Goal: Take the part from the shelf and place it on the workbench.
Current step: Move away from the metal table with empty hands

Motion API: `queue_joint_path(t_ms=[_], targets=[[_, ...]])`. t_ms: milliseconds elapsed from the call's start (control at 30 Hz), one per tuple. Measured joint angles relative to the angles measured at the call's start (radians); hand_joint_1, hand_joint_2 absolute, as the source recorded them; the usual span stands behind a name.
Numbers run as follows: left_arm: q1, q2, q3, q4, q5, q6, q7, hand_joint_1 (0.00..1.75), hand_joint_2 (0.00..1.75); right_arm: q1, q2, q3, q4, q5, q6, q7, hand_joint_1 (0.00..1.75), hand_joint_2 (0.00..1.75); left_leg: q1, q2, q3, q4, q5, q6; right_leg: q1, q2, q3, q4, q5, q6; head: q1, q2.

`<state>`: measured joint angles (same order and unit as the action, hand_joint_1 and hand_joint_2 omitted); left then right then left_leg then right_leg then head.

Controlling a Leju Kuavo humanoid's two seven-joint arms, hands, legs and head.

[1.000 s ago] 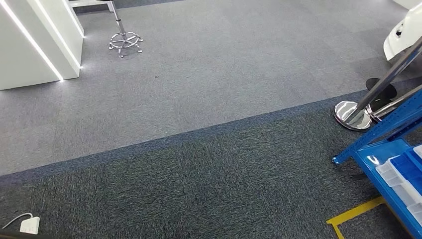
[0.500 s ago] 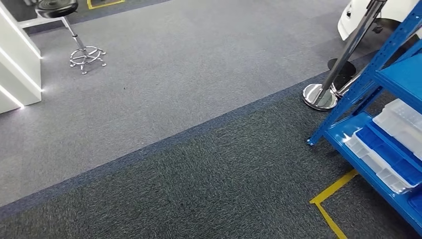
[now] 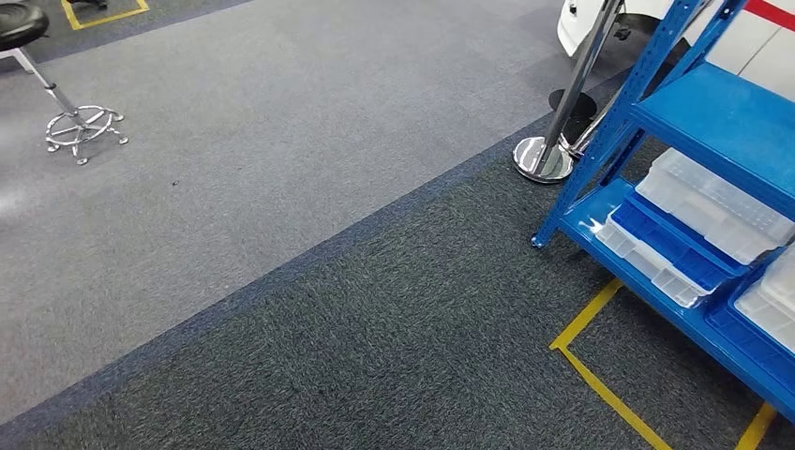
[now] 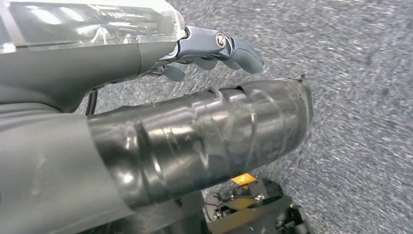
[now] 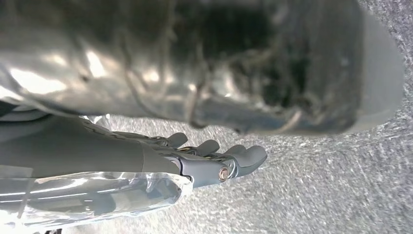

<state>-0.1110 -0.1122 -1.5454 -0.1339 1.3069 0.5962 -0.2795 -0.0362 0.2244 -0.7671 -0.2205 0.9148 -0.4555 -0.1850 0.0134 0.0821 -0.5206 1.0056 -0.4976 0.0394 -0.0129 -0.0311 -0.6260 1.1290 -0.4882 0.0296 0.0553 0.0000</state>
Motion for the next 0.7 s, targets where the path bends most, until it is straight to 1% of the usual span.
queue_joint_path(t_ms=[33,67,100,133,167,200,233,267,300,333,367,400,433,467,500,533,567,600,633,667,700], targets=[[-0.001,0.0,0.0,0.0,0.0,0.0,0.0,0.0,0.0,-0.001,0.0,0.0,0.0,0.0,0.0,0.0,0.0,0.0,-0.002,0.01,0.003,0.001,-0.005,-0.006,0.004,-0.019,0.03,-0.056,0.017,-0.006,0.0,0.0],[-0.001,0.0,0.0,0.0,0.0,0.0,0.0,0.0,0.0,-0.002,0.0,0.0,0.0,0.0,0.0,0.0,0.0,0.0,-0.004,0.019,0.007,0.001,-0.008,-0.012,0.008,-0.032,0.047,-0.09,0.023,-0.013,0.0,0.0],[-0.003,0.0,0.0,0.0,0.0,0.0,0.0,0.0,0.0,-0.002,0.0,0.0,0.0,0.001,0.0,0.0,0.0,0.0,-0.005,0.027,0.011,0.0,-0.011,-0.018,0.013,-0.035,0.05,-0.1,0.018,-0.021,0.0,0.0],[-0.004,0.0,0.0,0.0,0.0,0.0,0.0,0.0,0.0,-0.001,0.0,0.0,0.0,0.001,0.0,0.0,0.0,0.0,-0.006,0.035,0.016,-0.001,-0.013,-0.024,0.014,-0.026,0.05,-0.101,0.019,-0.027,-0.001,0.0],[-0.005,0.0,0.0,0.0,0.0,0.0,0.0,0.0,0.0,0.0,0.001,0.0,0.0,0.001,0.0,0.0,0.0,0.0,-0.004,0.037,0.019,0.0,-0.017,-0.03,0.013,-0.014,0.052,-0.103,0.02,-0.034,-0.001,0.0],[-0.006,0.0,0.0,0.0,0.001,0.0,-0.001,0.0,0.0,0.001,0.001,0.0,0.0,0.001,0.0,0.0,0.0,0.0,-0.003,0.024,0.019,0.01,-0.027,-0.035,0.01,-0.003,0.054,-0.107,0.022,-0.041,-0.001,0.0],[-0.007,0.0,0.0,0.0,0.001,0.0,-0.001,0.0,0.0,0.0,0.002,0.0,0.0,0.001,0.0,0.0,0.0,0.0,0.0,0.002,0.009,0.037,-0.046,-0.04,0.006,0.007,0.057,-0.111,0.025,-0.048,-0.003,0.0],[-0.007,0.0,0.0,0.0,0.001,0.0,-0.001,0.0,0.0,-0.001,0.002,0.0,0.0,0.001,0.0,0.0,0.0,0.0,0.002,-0.026,-0.012,0.084,-0.074,-0.044,0.004,0.018,0.06,-0.113,0.027,-0.053,-0.004,0.0],[-0.006,0.0,0.0,0.0,0.002,0.0,-0.002,0.0,0.0,-0.002,0.003,0.0,0.0,0.001,0.0,0.0,0.0,0.0,0.003,-0.052,-0.043,0.147,-0.106,-0.046,0.004,0.029,0.06,-0.114,0.028,-0.057,-0.006,0.0],[-0.004,0.0,0.0,0.0,0.002,0.0,-0.002,0.0,0.0,-0.003,0.003,0.0,0.001,0.001,0.0,0.0,0.0,0.0,0.004,-0.065,-0.077,0.214,-0.132,-0.047,0.005,0.041,0.06,-0.113,0.028,-0.06,-0.006,0.0],[-0.002,0.0,0.0,0.0,0.004,0.0,-0.001,0.0,0.0,-0.003,0.003,0.0,0.001,0.001,0.001,0.0,0.0,0.0,0.004,-0.071,-0.105,0.264,-0.143,-0.048,0.006,0.055,0.06,-0.111,0.028,-0.061,-0.006,0.0],[0.0,0.0,0.0,0.0,0.005,0.0,-0.001,0.0,0.0,-0.003,0.004,0.0,0.001,0.001,0.001,0.0,0.0,0.0,0.004,-0.074,-0.12,0.281,-0.133,-0.048,0.007,0.07,0.06,-0.109,0.026,-0.061,-0.006,0.0],[0.001,0.0,0.0,0.0,0.006,0.0,0.0,0.0,0.0,-0.003,0.004,0.0,0.001,0.001,0.001,0.0,0.0,0.0,0.004,-0.076,-0.116,0.257,-0.103,-0.046,0.007,0.086,0.061,-0.107,0.025,-0.061,-0.006,0.0],[0.001,0.0,0.0,0.0,0.006,0.0,0.0,0.0,0.0,-0.003,0.004,0.0,0.001,0.001,0.001,0.0,0.0,0.0,0.004,-0.083,-0.096,0.199,-0.061,-0.043,0.007,0.101,0.063,-0.105,0.024,-0.06,-0.006,0.0],[0.001,0.001,0.0,0.0,0.006,0.0,0.0,0.0,0.0,-0.003,0.005,0.0,0.001,0.001,0.001,0.0,0.0,0.0,0.004,-0.105,-0.071,0.13,-0.023,-0.039,0.007,0.114,0.063,-0.102,0.022,-0.058,-0.006,0.0],[0.001,0.001,0.0,0.0,0.006,0.0,0.0,0.0,0.0,-0.004,0.006,0.0,0.001,0.001,0.001,0.0,0.0,0.0,0.004,-0.125,-0.05,0.071,0.003,-0.036,0.008,0.126,0.062,-0.099,0.02,-0.054,-0.006,0.0],[0.0,0.002,0.0,0.0,0.006,0.0,0.0,0.0,0.0,-0.004,0.006,0.0,0.001,0.001,0.001,0.0,0.0,0.0,0.003,-0.141,-0.037,0.034,0.016,-0.033,0.007,0.136,0.059,-0.097,0.02,-0.049,-0.006,0.0],[-0.002,0.002,0.0,0.0,0.006,0.0,-0.001,0.0,0.0,-0.004,0.007,0.0,0.001,0.001,0.001,0.0,0.0,0.0,0.002,-0.15,-0.032,0.019,0.016,-0.03,0.006,0.145,0.056,-0.097,0.02,-0.043,-0.006,0.0],[-0.003,0.003,0.0,0.0,0.007,-0.001,-0.001,0.0,0.0,-0.004,0.007,0.0,0.001,0.001,0.001,0.0,0.0,0.0,0.0,-0.143,-0.03,0.016,0.017,-0.028,0.004,0.154,0.053,-0.098,0.021,-0.035,-0.006,0.0],[-0.005,0.002,0.0,0.0,0.008,-0.003,-0.003,0.0,0.0,-0.002,0.007,0.0,0.001,0.001,0.001,0.0,0.0,0.0,0.001,-0.133,-0.027,0.011,0.021,-0.022,0.002,0.161,0.051,-0.099,0.022,-0.028,-0.006,0.0],[-0.006,0.003,0.0,0.0,0.008,-0.007,-0.006,0.0,0.0,-0.001,0.007,0.0,0.001,0.001,0.001,0.0,0.0,0.0,0.003,-0.123,-0.024,0.004,0.025,-0.015,0.002,0.152,0.048,-0.094,0.019,-0.023,-0.006,0.0]])
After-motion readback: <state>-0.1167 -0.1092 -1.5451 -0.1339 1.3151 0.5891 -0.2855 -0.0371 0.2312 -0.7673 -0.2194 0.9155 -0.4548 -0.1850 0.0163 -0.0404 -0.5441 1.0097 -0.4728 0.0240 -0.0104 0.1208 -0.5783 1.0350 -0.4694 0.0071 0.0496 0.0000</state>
